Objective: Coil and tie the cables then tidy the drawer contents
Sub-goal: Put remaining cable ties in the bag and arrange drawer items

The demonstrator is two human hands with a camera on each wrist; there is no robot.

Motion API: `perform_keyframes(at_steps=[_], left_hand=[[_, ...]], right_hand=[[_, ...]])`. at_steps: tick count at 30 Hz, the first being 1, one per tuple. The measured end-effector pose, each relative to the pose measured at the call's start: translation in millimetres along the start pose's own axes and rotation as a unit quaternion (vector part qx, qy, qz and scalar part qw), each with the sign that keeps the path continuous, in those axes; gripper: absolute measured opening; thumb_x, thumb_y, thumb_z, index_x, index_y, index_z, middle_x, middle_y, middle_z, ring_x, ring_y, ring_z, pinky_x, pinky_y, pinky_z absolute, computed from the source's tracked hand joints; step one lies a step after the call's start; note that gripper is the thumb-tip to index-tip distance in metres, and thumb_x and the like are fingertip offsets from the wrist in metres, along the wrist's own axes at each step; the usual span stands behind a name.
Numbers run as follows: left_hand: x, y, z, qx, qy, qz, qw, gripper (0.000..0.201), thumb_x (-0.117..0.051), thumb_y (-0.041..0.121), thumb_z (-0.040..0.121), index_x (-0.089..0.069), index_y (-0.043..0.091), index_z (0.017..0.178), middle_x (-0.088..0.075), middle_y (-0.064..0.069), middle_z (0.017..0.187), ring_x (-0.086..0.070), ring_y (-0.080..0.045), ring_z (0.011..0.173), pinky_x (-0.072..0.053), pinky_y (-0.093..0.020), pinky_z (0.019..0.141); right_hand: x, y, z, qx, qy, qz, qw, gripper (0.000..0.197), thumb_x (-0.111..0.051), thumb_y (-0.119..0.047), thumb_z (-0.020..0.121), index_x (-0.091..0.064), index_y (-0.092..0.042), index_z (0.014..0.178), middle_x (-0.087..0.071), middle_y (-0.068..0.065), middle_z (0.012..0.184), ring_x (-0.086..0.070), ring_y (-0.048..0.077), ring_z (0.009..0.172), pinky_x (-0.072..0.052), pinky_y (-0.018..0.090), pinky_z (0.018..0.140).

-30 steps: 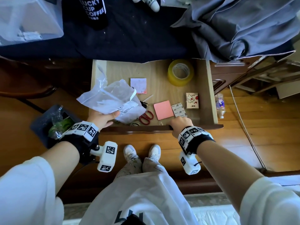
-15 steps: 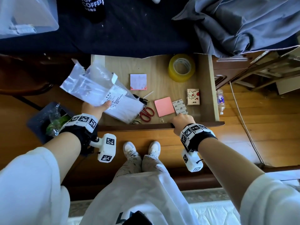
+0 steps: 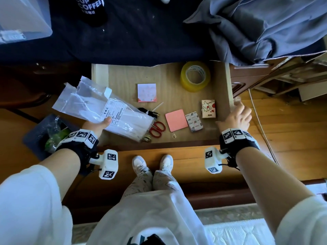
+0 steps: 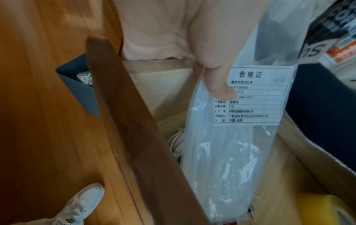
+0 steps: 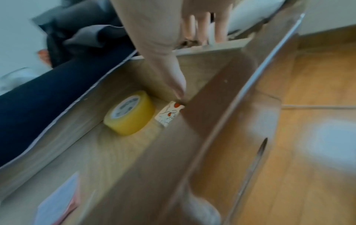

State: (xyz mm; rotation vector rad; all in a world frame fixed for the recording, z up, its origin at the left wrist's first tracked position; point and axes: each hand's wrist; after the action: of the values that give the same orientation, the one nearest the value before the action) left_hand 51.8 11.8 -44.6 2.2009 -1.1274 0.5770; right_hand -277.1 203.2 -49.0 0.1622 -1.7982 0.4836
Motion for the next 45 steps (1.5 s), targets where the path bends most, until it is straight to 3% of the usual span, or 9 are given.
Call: perform_keyframes(at_steps=[4,10,14,19,30,34,38,43,45], left_hand=[[1.4,6.6,0.7,0.006,0.007,0.01,1.0,0.073,-0.056,0.056,0.085,-0.049,-0.004,0.126,-0.056,-0.023,0.119,-0.048,-0.029,0.089,-0.036,-0.034,0.078],[1.7,7.9,3.1,0.029,0.019,0.043,0.998,0.07,-0.058,0.061,0.082,-0.055,-0.003,0.11,-0.06,-0.026,0.113,-0.055,-0.033,0.082,-0.037,-0.034,0.061],[4.1,10.3,-0.4,0.042,0.031,0.063,0.997,0.069,-0.055,0.061,0.083,-0.056,-0.003,0.11,-0.062,-0.023,0.108,-0.059,-0.033,0.083,-0.035,-0.032,0.053],[1.1,6.5,-3.7,0.044,0.042,0.072,0.996,0.068,-0.055,0.06,0.084,-0.054,-0.002,0.113,-0.061,-0.023,0.111,-0.06,-0.035,0.093,-0.042,-0.038,0.069],[-3.0,2.7,-15.3,0.038,0.049,0.078,0.995,0.063,-0.054,0.058,0.086,-0.053,0.0,0.111,-0.06,-0.022,0.112,-0.055,-0.032,0.085,-0.041,-0.037,0.071],[-10.2,1.3,-9.8,0.043,0.06,0.069,0.995,0.056,-0.053,0.057,0.087,-0.052,0.001,0.092,-0.06,-0.021,0.107,-0.053,-0.03,0.081,-0.039,-0.036,0.068],[-11.2,-0.5,-7.0,0.038,0.061,0.052,0.996,0.066,-0.054,0.058,0.086,-0.051,0.0,0.117,-0.058,-0.019,0.112,-0.051,-0.03,0.085,-0.039,-0.036,0.073],[-9.9,-3.3,1.9,0.039,0.058,0.01,0.998,0.073,-0.059,0.059,0.082,-0.049,-0.001,0.123,-0.059,-0.017,0.107,-0.057,-0.033,0.09,-0.044,-0.038,0.081],[-13.1,1.3,-1.9,0.014,0.093,0.002,0.996,0.081,-0.064,0.056,0.08,-0.04,-0.001,0.133,-0.054,-0.016,0.126,-0.054,-0.035,0.109,-0.042,-0.04,0.093]], right_hand=[[-1.7,12.2,20.6,-0.128,-0.162,0.033,0.978,0.057,-0.07,-0.017,0.079,-0.036,-0.011,0.125,-0.058,0.02,0.116,-0.057,0.039,0.104,-0.047,0.043,0.088],[-3.4,21.3,27.1,-0.101,-0.158,0.008,0.982,0.028,-0.061,-0.009,0.082,-0.053,-0.006,0.108,-0.06,0.02,0.099,-0.049,0.03,0.079,-0.046,0.037,0.078],[-3.1,21.5,27.7,-0.1,-0.152,-0.005,0.983,0.026,-0.058,-0.01,0.083,-0.056,-0.004,0.109,-0.062,0.022,0.105,-0.057,0.037,0.089,-0.048,0.041,0.082],[-3.0,25.7,24.8,-0.109,-0.143,-0.013,0.984,0.026,-0.055,-0.008,0.083,-0.059,-0.004,0.109,-0.062,0.024,0.108,-0.058,0.041,0.1,-0.047,0.039,0.082],[-2.1,31.2,22.6,-0.104,-0.138,-0.013,0.985,0.027,-0.055,-0.006,0.083,-0.059,-0.003,0.11,-0.062,0.025,0.108,-0.058,0.041,0.101,-0.047,0.04,0.083],[-9.5,35.9,24.4,-0.104,-0.14,-0.018,0.984,0.03,-0.056,-0.007,0.083,-0.056,-0.003,0.112,-0.061,0.025,0.109,-0.057,0.042,0.101,-0.047,0.041,0.083],[-11.9,37.9,25.0,-0.101,-0.142,-0.009,0.985,0.031,-0.057,-0.009,0.083,-0.056,-0.003,0.114,-0.061,0.024,0.111,-0.057,0.041,0.102,-0.047,0.042,0.085],[-10.0,37.7,26.9,-0.119,-0.157,0.034,0.98,0.036,-0.057,-0.01,0.085,-0.051,-0.005,0.121,-0.059,0.022,0.115,-0.057,0.039,0.104,-0.046,0.039,0.085],[-9.9,33.8,26.7,-0.136,-0.153,0.078,0.976,0.045,-0.056,-0.008,0.084,-0.044,-0.009,0.128,-0.057,0.02,0.121,-0.055,0.037,0.109,-0.044,0.039,0.089]])
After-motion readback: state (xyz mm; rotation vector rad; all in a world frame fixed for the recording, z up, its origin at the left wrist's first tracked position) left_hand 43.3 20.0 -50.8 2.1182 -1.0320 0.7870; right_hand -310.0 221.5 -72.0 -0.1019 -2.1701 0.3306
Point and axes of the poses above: each hand's wrist, its own z-axis towards the middle knuckle, its own x-axis out of the back of the hand, y = z × x
